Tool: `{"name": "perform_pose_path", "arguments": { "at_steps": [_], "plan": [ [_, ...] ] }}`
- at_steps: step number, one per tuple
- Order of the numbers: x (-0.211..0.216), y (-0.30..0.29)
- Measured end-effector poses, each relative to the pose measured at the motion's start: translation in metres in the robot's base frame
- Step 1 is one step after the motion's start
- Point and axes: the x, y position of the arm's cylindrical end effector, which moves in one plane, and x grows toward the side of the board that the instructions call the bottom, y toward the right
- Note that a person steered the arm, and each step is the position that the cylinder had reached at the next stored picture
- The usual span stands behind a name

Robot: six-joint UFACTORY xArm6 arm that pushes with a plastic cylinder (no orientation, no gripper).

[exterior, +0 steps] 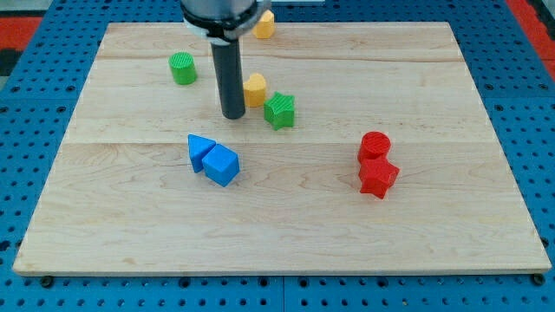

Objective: Move the yellow heart towards the yellow hexagon

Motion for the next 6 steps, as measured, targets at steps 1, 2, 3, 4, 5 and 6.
{"name": "perform_pose_path", "arguments": {
  "at_steps": [1,2,3,4,5,6],
  "plan": [
    [-0.014,0.027],
    [-0.015,0.016],
    [-0.038,0.012],
    [-0.049,0.023],
    [-0.026,0.043],
    [-0.024,0.100]
  ]
}}
